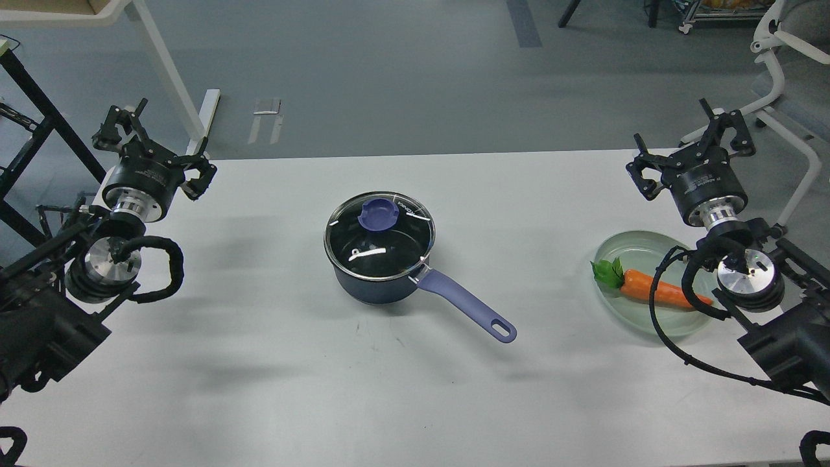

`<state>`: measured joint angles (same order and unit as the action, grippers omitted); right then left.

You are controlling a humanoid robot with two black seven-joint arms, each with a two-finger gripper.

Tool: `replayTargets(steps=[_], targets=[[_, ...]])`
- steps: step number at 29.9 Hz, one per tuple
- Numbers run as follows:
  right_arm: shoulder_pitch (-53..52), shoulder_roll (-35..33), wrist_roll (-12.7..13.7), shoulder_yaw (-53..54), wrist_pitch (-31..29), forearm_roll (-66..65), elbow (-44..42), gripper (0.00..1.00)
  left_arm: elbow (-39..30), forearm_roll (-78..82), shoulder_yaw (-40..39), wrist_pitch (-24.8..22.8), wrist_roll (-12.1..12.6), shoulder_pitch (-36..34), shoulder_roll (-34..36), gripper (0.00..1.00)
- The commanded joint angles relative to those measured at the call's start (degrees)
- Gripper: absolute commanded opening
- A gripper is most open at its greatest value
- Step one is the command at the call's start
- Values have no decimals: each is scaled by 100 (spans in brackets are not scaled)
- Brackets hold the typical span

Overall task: Open pot lid
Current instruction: 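Raise the right arm and swing it toward the saucepan handle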

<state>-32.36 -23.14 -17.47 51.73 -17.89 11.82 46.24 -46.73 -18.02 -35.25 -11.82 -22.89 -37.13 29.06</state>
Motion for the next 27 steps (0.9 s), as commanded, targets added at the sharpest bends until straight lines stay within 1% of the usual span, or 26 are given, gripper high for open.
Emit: replayTargets(steps=[1,5,9,12,14,15,18,21,23,25,27], targets=[[72,-85,-2,82,-13,14,7,100,-2,9,1,-31,-14,144,-6,99],[63,-24,-2,74,23,14,7,100,6,0,1,-22,-5,214,21,99],[-103,-15,-2,-5,31,5,51,100,6,0,1,92,-14,197,126,99],[-288,-120,-2,-136,75,-13,165,100,6,18,9,92,30,162,126,99],[-393,-304,-2,-347,189,-13,288,100,6,18,9,30,65,153,135,99],[-542,-566,-2,-583,294,-13,437,100,6,26,9,13,83,136,135,99],[-929,-945,-2,-1304,409,-56,657,100,76,236,9,4,162,48,135,99],[-1587,-1349,-2,-2208,453,-336,789,100,85,465,9,-5,311,-14,135,99],[-2035,-1499,-2,-2780,506,-670,930,100,85,545,9,-57,381,-31,126,99],[-2431,-1570,-2,-3281,585,-1170,1088,100,85,571,9,-110,399,-49,117,99],[-2783,-1623,-2,-3721,690,-1671,1307,100,24,598,9,-49,382,-75,74,99]])
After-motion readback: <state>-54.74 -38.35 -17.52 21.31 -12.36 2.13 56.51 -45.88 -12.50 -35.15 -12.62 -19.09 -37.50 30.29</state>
